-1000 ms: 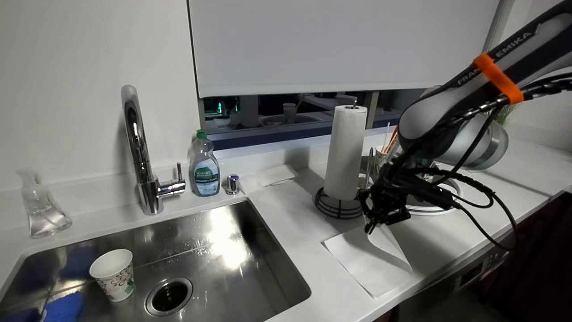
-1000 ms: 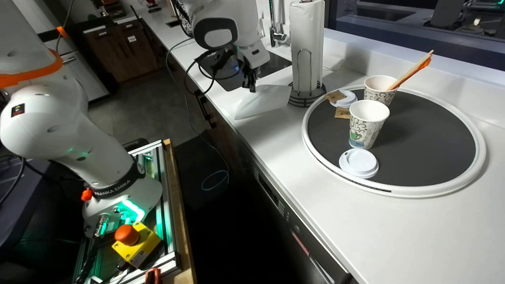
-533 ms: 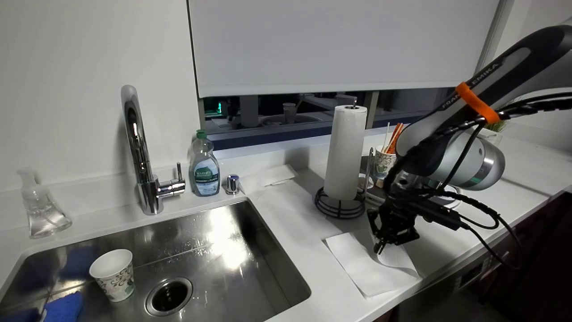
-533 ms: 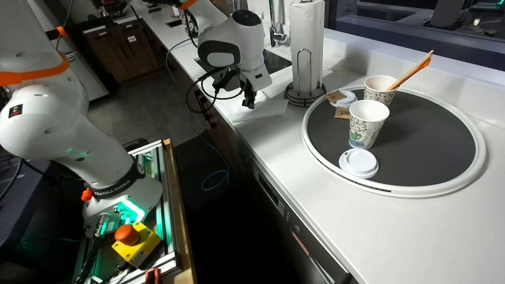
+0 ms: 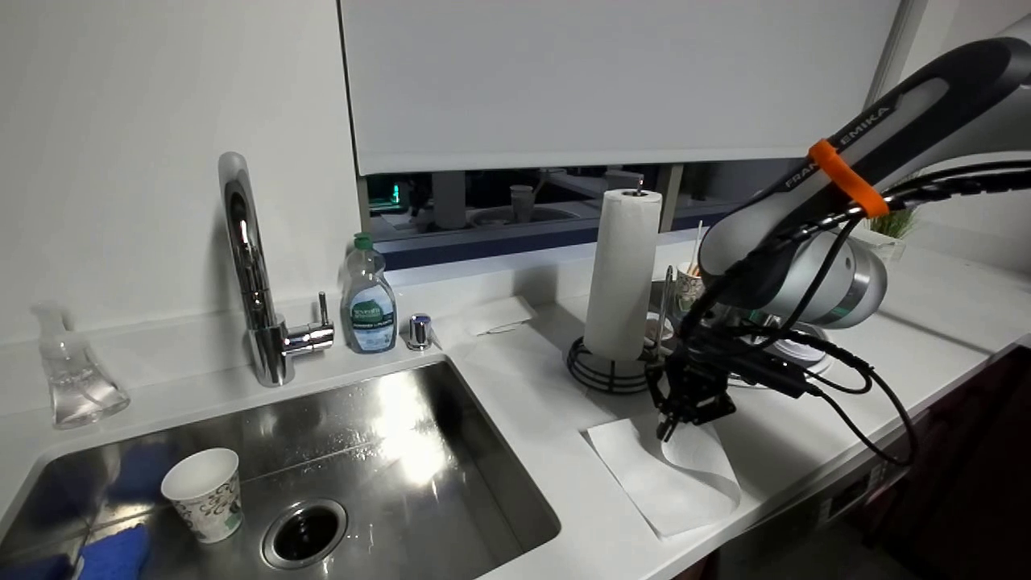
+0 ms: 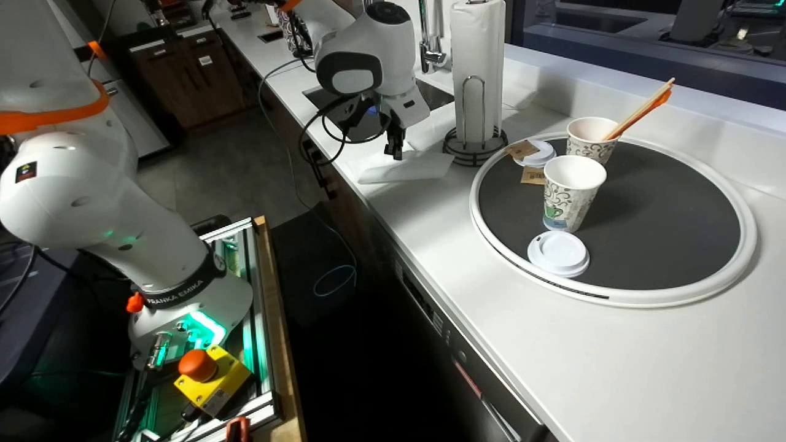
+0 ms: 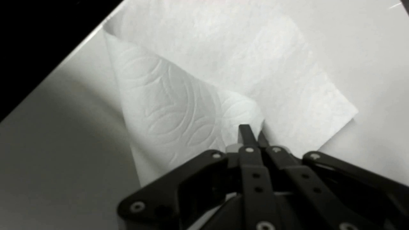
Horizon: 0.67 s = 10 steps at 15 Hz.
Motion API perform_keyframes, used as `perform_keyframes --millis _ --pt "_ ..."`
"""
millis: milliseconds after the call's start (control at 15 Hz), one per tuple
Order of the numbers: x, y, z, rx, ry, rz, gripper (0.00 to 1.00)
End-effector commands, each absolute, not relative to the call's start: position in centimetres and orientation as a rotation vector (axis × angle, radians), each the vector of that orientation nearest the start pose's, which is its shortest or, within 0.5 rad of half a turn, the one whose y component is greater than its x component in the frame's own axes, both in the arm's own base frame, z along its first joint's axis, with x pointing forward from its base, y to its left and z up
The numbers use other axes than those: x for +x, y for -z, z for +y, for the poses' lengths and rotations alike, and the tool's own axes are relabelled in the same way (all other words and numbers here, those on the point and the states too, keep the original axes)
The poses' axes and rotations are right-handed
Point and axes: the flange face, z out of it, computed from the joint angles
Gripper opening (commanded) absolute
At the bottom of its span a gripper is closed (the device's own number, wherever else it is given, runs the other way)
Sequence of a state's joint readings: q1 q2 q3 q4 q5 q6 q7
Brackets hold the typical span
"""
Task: Tear one paper towel from the roll and use it to wipe the countertop.
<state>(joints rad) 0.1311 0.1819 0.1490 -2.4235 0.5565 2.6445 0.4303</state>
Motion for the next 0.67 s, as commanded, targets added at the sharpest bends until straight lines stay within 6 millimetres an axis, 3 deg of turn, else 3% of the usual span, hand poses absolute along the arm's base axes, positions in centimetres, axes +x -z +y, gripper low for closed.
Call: perform_keyframes --millis 0,333,467,600 --pt "49.1 -22.6 13.8 -2.715 -0.172 0.921 0.0" --pt "48.5 -20.8 15.0 -2.7 -0.292 0.967 0.0" --pt "47.3 -20.4 13.5 -2.678 -0.29 1.08 0.0" --pt "45.1 -20.4 10.4 -2.625 -0.268 1.261 0.0"
